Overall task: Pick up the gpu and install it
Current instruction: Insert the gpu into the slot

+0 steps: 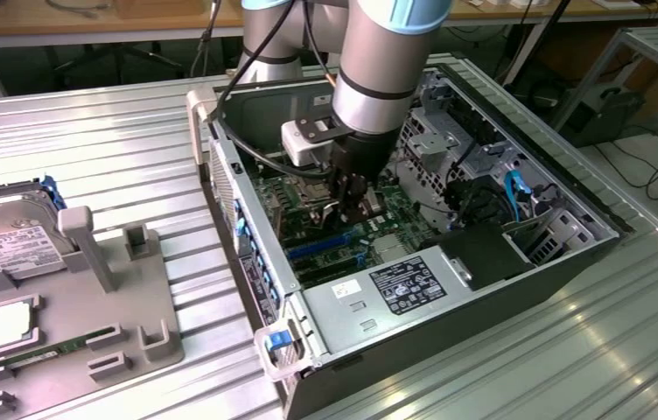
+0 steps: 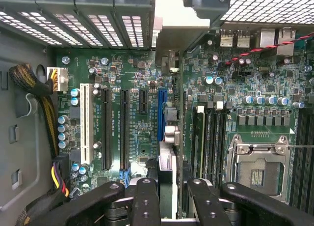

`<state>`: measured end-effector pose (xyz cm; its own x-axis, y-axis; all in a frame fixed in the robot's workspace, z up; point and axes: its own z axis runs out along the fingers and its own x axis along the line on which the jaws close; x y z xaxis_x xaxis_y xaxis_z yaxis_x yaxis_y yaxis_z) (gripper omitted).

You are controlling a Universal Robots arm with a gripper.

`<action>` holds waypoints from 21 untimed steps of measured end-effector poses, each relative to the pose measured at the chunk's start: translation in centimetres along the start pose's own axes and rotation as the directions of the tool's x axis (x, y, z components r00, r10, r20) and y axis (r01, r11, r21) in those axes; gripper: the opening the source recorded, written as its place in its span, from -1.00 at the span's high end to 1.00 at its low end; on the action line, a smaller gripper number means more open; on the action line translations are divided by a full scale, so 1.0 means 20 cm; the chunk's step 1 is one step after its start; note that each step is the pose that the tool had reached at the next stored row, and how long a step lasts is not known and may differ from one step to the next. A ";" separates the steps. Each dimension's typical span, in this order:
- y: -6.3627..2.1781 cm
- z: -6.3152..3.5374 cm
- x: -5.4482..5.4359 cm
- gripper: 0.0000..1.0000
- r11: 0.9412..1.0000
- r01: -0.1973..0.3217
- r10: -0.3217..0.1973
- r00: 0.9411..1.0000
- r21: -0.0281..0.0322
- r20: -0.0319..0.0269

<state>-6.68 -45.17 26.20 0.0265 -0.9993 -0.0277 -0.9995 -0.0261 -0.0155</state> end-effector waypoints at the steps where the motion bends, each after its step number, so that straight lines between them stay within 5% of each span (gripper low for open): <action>1: 0.008 0.001 0.00 0.45 1.000 0.000 0.000 1.000 0.000 0.000; 21: 0.030 0.021 0.00 0.45 1.000 0.000 0.000 1.000 0.000 0.000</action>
<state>-7.26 -45.17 25.77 0.0266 -0.9993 -0.0275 -0.9995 -0.0262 -0.0154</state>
